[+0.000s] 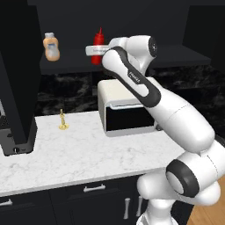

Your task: Put the shaker and condiment bottle from the counter next to their counterparts in the cabinet.

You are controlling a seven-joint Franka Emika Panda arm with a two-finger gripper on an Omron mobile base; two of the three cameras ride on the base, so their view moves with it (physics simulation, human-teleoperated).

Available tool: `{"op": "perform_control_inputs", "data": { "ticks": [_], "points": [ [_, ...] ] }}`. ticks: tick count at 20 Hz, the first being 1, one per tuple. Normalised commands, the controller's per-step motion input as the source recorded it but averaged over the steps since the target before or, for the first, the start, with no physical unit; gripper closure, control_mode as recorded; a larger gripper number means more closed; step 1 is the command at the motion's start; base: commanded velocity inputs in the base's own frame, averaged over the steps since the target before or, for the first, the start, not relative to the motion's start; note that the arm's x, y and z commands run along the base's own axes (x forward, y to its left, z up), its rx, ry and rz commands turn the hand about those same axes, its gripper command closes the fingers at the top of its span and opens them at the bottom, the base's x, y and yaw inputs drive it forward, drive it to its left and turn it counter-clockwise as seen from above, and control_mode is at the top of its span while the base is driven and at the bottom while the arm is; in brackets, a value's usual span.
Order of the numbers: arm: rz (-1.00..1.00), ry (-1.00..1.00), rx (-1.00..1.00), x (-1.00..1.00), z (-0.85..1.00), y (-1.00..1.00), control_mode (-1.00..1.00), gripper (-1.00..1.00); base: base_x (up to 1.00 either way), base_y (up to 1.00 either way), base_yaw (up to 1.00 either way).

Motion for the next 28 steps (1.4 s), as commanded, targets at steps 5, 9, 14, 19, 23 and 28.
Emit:
{"op": "perform_control_inputs", "data": {
  "ticks": [5, 9, 14, 19, 23, 28],
  "points": [
    [0.02, 0.00, 0.00, 0.38, 0.00, 0.29, -1.00, 1.00, 0.00, 0.00, 0.00],
    [0.00, 0.00, 0.00, 0.45, 0.00, 0.06, -1.00, 1.00, 0.00, 0.00, 0.00],
    [0.00, 0.00, 0.00, 0.39, 0.00, 0.20, -1.00, 1.00, 0.00, 0.00, 0.00],
    [0.03, 0.03, -0.06, 0.27, 0.00, 0.28, -1.00, 1.00, 0.00, 0.00, 0.00],
    [0.05, 0.00, -0.05, 0.28, -0.02, 0.35, -1.00, 1.00, 0.00, 0.00, 0.00],
    [0.07, 0.00, 0.00, 0.46, -0.07, 0.29, -1.00, 1.00, 0.00, 0.00, 0.00]
  ]
}}
